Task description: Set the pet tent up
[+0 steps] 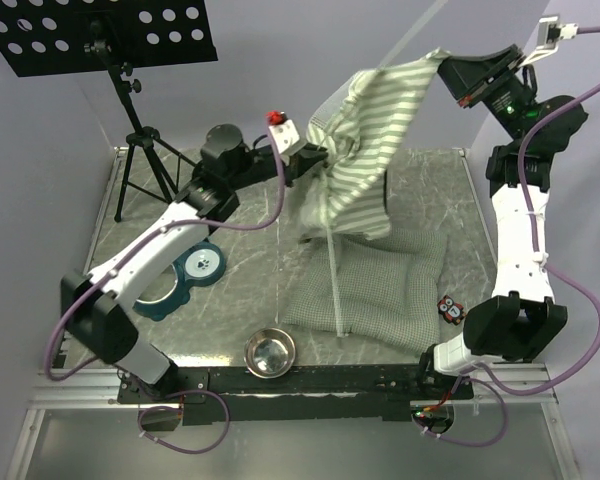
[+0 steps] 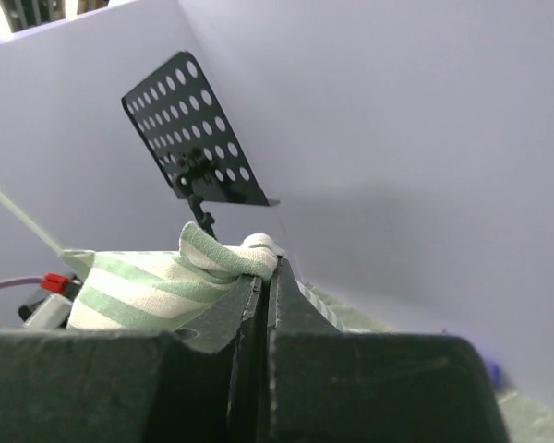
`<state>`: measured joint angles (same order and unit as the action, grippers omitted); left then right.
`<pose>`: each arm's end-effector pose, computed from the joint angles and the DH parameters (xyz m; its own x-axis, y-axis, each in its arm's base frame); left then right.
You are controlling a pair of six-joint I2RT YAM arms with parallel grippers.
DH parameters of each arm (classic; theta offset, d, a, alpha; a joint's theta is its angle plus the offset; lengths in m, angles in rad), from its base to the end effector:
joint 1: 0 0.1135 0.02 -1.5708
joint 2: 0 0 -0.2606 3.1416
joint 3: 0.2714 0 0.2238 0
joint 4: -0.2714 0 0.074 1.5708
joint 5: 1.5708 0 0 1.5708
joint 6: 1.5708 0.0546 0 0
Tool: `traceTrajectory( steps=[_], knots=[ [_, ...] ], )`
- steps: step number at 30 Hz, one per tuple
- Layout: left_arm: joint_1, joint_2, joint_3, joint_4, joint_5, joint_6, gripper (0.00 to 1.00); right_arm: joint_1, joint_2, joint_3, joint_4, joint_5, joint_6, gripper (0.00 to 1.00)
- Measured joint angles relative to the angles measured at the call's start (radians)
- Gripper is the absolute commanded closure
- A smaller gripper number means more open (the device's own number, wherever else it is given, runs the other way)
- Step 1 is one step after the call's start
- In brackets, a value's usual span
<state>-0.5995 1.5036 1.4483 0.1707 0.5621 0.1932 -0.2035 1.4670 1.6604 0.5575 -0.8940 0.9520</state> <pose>0.2647 -0.2161 0.4353 0.2689 0.0130 -0.9631 0.8792 0.4049 0.2510 0.2751 -0.0133 0.5468 0.0360 0.5135 -0.8573 -0.7947 0.5349 0.2870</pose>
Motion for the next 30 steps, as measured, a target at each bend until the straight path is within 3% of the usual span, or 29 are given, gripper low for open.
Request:
traceTrajectory(
  steps=[4,11,18,24,30],
  knots=[
    [-0.032,0.096,0.058,0.043,0.034,-0.014,0.38,0.000,0.000,0.065,-0.019,0.012,-0.042,1.00],
    [-0.018,0.078,0.009,0.024,0.034,-0.078,0.08,-0.010,-0.046,0.074,-0.154,0.054,-0.221,1.00],
    [0.023,-0.129,-0.167,-0.002,0.024,-0.151,0.07,-0.010,-0.098,0.076,-0.206,0.088,-0.342,1.00],
    [0.043,-0.187,-0.135,-0.048,0.017,-0.201,0.03,-0.010,-0.100,0.079,-0.229,0.071,-0.452,1.00],
    [0.177,-0.190,-0.013,-0.070,0.003,-0.412,0.02,-0.003,-0.180,-0.072,-0.320,-0.048,-0.647,1.00]
  ],
)
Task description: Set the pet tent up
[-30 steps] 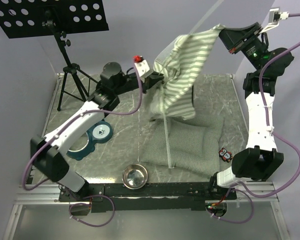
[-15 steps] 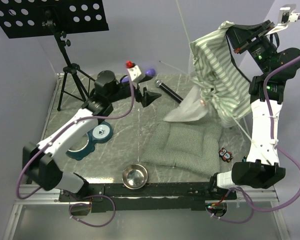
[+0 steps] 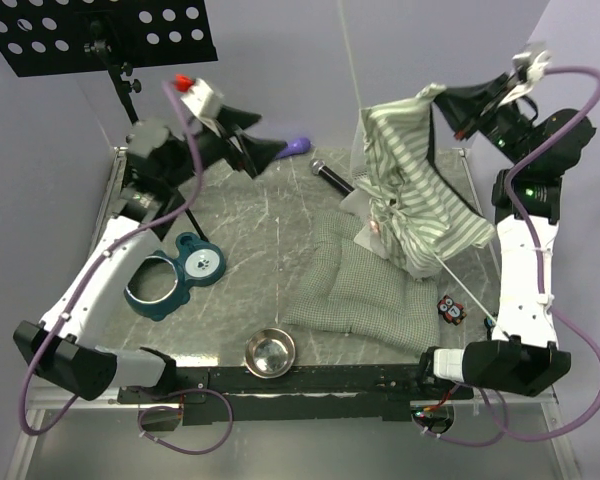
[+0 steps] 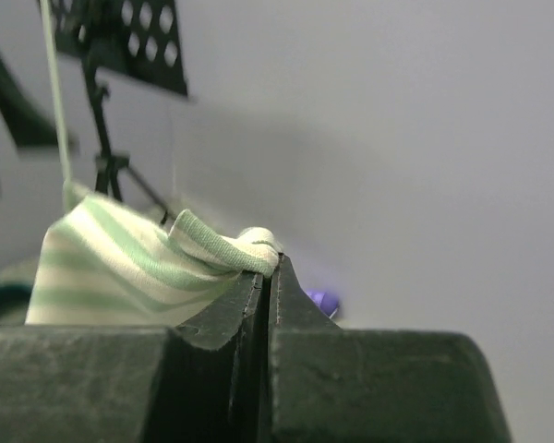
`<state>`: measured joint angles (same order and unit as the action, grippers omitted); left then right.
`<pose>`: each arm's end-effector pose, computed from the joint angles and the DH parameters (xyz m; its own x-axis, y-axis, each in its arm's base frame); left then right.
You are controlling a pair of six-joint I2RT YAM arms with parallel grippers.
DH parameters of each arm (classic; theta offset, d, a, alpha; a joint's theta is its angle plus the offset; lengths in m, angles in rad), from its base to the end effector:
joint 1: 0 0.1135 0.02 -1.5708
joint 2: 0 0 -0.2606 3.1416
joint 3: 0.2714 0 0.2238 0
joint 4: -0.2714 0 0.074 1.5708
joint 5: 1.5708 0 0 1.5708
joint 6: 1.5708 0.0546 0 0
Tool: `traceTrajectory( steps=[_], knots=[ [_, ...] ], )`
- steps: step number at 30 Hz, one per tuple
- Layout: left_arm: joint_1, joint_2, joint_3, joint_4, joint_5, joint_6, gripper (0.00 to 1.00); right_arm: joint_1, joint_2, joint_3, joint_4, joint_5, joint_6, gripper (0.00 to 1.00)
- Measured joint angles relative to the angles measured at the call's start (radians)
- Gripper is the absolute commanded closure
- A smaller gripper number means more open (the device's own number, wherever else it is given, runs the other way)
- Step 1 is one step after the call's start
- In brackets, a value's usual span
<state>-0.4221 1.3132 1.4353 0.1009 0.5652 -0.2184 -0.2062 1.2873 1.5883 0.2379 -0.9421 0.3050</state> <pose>0.2411 -0.1403 0.4779 0.0188 -0.2090 -0.9777 0.8466 0.5235 -0.0957 0.2306 -0.0031 0.5394 0.3113 0.1153 -0.9433 -0.6841 0.7162 -0.1382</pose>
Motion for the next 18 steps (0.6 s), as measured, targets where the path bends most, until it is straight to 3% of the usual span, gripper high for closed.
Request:
traceTrajectory(
  steps=[8,18],
  knots=[
    [0.124,0.008,0.298,0.013,-0.010,-0.219,0.01,0.066,-0.105,-0.088,-0.176,-0.088,-0.208,1.00],
    [0.247,0.176,0.659,0.197,-0.025,-0.489,0.14,0.161,-0.156,-0.089,-0.237,-0.092,-0.287,1.00]
  ],
)
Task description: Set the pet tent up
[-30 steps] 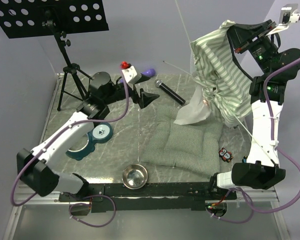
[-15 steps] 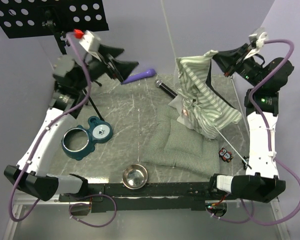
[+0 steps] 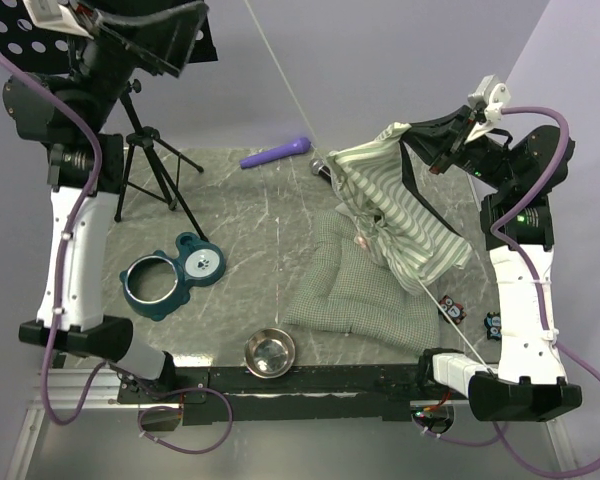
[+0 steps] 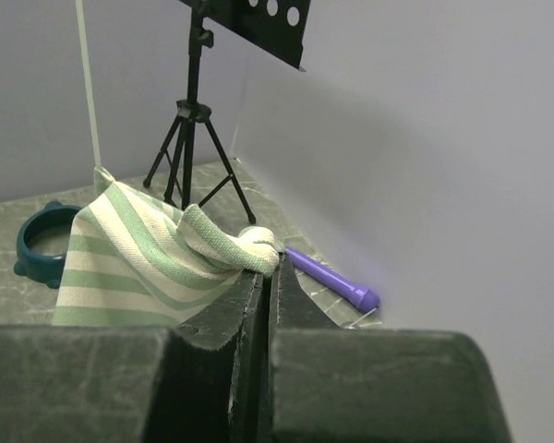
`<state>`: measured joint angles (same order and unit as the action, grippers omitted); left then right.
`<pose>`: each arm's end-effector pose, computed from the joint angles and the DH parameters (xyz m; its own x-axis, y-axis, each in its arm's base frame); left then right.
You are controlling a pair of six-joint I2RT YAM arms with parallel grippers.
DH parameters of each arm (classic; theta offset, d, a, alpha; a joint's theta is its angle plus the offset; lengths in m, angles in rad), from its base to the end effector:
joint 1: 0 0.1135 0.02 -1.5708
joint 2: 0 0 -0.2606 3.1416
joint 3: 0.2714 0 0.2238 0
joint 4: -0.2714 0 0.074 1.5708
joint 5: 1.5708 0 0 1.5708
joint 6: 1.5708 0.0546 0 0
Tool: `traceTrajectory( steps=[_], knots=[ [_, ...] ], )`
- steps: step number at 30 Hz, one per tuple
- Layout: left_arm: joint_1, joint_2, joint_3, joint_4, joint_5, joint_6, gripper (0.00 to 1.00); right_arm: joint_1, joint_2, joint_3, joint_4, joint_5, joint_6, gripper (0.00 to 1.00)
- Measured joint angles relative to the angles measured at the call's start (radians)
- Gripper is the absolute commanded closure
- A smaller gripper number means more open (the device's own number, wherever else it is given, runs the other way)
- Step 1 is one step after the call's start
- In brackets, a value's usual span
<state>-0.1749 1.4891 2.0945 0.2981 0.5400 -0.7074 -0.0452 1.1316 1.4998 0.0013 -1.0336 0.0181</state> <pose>0.2085 -0.0653 0.6402 0.2873 -0.6168 -0.7328 0.8543 0.5110 -0.0952 0.1857 0.0386 0.5198 0.3467 -0.0064 -0.9380 -0.7836 0.5476 -0.2933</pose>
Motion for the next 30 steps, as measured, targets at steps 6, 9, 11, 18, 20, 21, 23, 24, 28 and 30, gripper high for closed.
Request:
traceTrajectory(
  steps=[6,9,11,18,20,21,23,24,28,30],
  knots=[
    [0.029,0.079,0.027,0.145,0.039,-0.158,0.12,0.024,0.000,0.000,-0.037,0.013,-0.028,1.00],
    [0.029,0.100,0.049,0.180,0.048,-0.209,0.12,0.030,0.000,0.000,-0.050,0.020,-0.037,1.00],
    [0.029,0.113,0.073,0.220,0.058,-0.243,0.12,0.032,0.000,0.000,-0.055,0.023,-0.042,1.00],
    [0.031,0.162,0.211,0.321,0.064,-0.311,0.14,0.082,-0.004,0.000,-0.090,0.043,-0.061,1.00],
    [0.031,0.167,0.234,0.336,0.053,-0.314,0.17,0.093,-0.009,0.000,-0.099,0.048,-0.069,1.00],
    [0.031,0.167,0.237,0.343,0.045,-0.319,0.18,0.099,-0.013,0.000,-0.103,0.051,-0.073,1.00],
    [0.031,0.167,0.238,0.357,0.033,-0.327,0.23,0.109,-0.020,0.000,-0.111,0.054,-0.080,1.00],
    [0.031,0.167,0.238,0.361,0.029,-0.328,0.23,0.113,-0.024,0.000,-0.117,0.056,-0.084,1.00],
    [0.031,0.167,0.234,0.364,0.012,-0.332,0.27,0.127,-0.043,-0.003,-0.129,0.060,-0.092,1.00],
    [0.031,0.167,0.234,0.365,0.004,-0.335,0.30,0.132,-0.053,-0.008,-0.130,0.063,-0.094,1.00]
  ],
)
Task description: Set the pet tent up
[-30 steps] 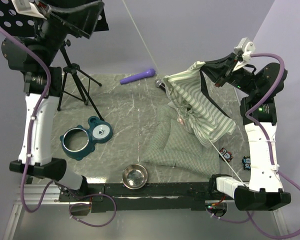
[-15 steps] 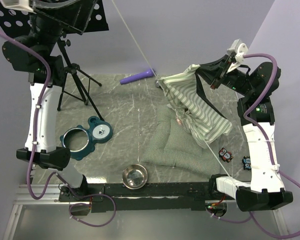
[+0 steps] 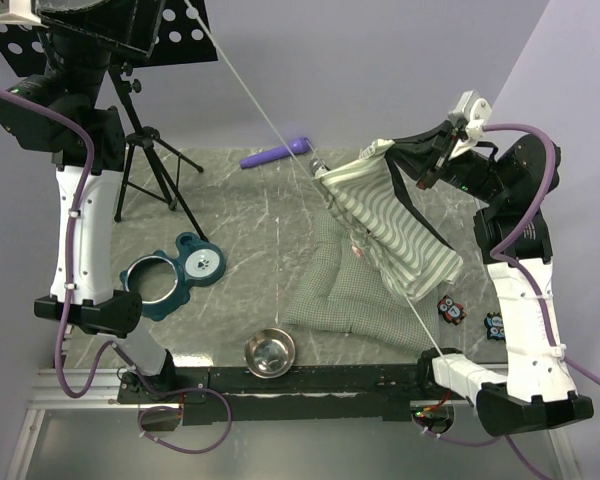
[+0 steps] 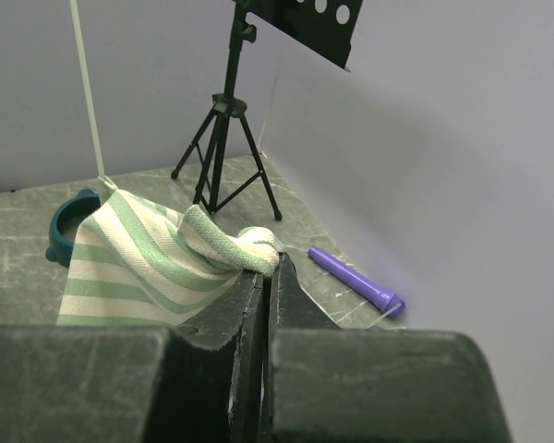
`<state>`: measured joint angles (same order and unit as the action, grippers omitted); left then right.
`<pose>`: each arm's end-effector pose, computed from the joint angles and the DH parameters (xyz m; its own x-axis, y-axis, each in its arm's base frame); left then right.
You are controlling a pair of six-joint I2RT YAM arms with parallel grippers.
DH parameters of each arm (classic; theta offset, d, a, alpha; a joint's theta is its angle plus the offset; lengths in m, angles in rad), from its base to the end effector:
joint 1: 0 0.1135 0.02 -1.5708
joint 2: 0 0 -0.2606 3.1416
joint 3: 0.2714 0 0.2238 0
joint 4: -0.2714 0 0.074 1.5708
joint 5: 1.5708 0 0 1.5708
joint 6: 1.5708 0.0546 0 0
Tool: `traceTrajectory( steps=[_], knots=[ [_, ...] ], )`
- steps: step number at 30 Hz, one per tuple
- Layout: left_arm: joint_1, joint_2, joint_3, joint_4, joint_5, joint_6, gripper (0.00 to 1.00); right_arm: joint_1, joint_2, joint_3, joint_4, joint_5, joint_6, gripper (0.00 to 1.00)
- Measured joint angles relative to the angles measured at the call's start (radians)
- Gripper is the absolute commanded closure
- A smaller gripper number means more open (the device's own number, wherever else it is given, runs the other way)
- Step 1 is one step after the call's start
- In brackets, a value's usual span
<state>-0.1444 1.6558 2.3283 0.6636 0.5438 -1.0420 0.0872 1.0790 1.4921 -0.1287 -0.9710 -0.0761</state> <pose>0.1953 -0.0569 0.6718 0.2764 -0.7868 -0.5518 0.9532 0.2977 0.0531 0.1664 0.0598 0.5141 0.3424 -0.0131 -0.9394 -0.8148 0.4938 -0.3039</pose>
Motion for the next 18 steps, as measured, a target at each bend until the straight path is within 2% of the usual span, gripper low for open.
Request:
traceTrajectory(
  steps=[4,8,13,14,15,16,18],
  knots=[
    [0.000,0.000,0.000,0.010,-0.019,-0.010,0.38,0.011,-0.011,-0.008,-0.007,0.003,-0.004,1.00],
    [0.000,0.000,0.000,0.027,-0.026,-0.034,0.58,0.020,-0.011,-0.012,-0.008,0.010,-0.008,1.00],
    [0.000,0.000,0.000,0.047,-0.026,-0.053,0.71,0.034,-0.014,-0.021,-0.017,0.023,-0.013,1.00],
    [0.000,0.000,0.000,0.051,-0.026,-0.056,0.78,0.038,-0.014,-0.021,-0.019,0.027,-0.015,1.00],
    [0.000,0.000,0.000,0.056,-0.026,-0.059,0.94,0.041,-0.014,-0.021,-0.021,0.030,-0.018,1.00],
    [0.000,0.000,0.000,0.060,-0.026,-0.064,0.99,0.044,-0.015,-0.021,-0.023,0.034,-0.019,1.00],
    [0.000,-0.001,-0.001,0.066,-0.024,-0.077,0.99,0.050,-0.015,-0.021,-0.023,0.040,-0.023,1.00]
  ],
)
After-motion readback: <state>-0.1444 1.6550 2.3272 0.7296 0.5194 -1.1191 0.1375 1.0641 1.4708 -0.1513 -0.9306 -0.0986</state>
